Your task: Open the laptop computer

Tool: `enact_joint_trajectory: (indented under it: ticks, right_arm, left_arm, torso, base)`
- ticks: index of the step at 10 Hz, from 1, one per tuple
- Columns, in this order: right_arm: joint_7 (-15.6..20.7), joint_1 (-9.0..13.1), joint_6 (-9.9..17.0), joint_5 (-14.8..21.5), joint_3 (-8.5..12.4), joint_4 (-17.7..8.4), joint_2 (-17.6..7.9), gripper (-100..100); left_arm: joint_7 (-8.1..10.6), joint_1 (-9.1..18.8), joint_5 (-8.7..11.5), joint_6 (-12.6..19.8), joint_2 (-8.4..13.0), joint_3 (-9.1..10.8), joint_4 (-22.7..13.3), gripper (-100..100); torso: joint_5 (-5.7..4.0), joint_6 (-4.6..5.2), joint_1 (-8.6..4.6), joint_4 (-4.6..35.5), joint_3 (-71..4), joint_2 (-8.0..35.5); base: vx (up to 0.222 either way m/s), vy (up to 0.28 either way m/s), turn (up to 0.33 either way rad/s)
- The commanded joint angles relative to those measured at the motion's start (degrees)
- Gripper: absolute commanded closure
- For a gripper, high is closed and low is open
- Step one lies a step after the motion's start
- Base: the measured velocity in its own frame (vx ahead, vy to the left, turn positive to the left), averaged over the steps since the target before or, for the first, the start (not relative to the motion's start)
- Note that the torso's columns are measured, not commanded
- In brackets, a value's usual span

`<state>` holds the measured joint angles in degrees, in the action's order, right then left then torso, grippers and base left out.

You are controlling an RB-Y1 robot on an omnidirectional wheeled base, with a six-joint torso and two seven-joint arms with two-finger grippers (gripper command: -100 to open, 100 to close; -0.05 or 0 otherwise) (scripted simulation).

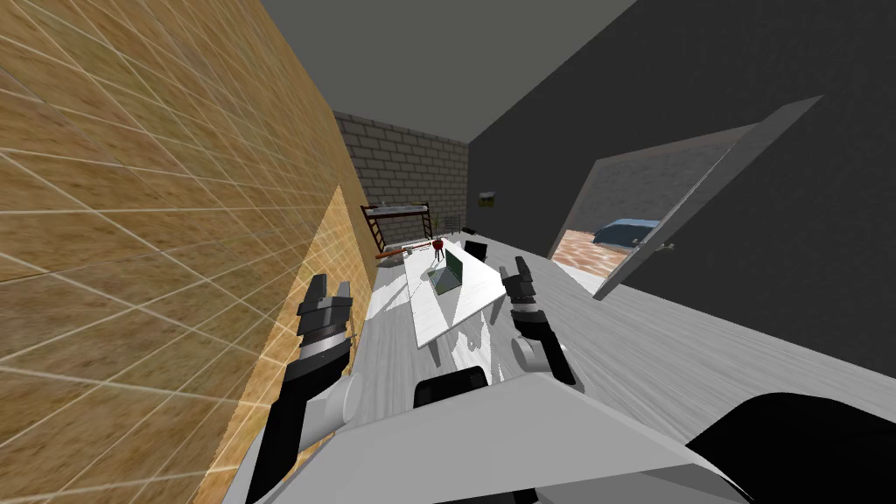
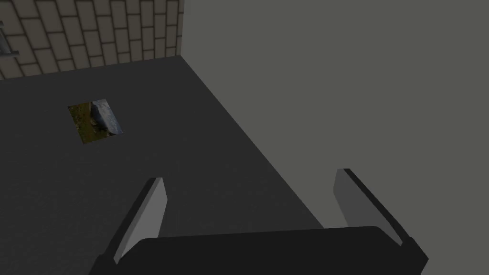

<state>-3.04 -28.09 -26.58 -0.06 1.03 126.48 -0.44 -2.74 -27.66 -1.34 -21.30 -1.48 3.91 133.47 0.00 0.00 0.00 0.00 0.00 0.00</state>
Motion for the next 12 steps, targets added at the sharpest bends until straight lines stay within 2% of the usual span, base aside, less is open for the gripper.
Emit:
enact_joint_trajectory:
  ticks: [1, 9, 10, 12]
  right_arm:
    - [0.0, 0.0, 0.0, 0.0, 0.0, 0.0, 0.0, 0]
    - [0.0, 0.0, -0.01, 0.0, 0.0, 0.02, 0.0, 0]
    - [0.96, 0.33, 0.18, 1.0, 0.47, -0.76, -2.71, -100]
    - [2.33, 0.8, 0.43, 2.43, 1.15, -1.83, -5.12, -100]
  left_arm:
    - [0.0, 0.0, 0.0, 0.0, 0.0, 0.0, 0.0, 0]
    - [0.0, 0.0, 0.0, -0.01, 0.0, 0.0, 0.02, 0]
    - [0.0, 0.0, 0.0, -0.01, 0.0, 0.0, 0.02, 0]
    - [0.0, 0.0, 0.0, 0.0, 0.0, 0.0, -0.01, 0]
  torso:
    - [0.0, 0.0, 0.0, 2.35, -4.67, 2.32]
    - [0.0, 0.0, 0.0, 35.37, -70.73, 35.39]
    - [0.0, 0.0, 0.0, 39.6, -79.19, 39.62]
    - [-0.01, 0.0, -0.04, 42.05, -84.25, 42.08]
  base:
    - [0.0, 0.0, 0.0]
    - [0.0, 0.0, 0.0]
    - [0.005, -0.005, 0.106]
    - [-0.001, -0.019, 0.118]
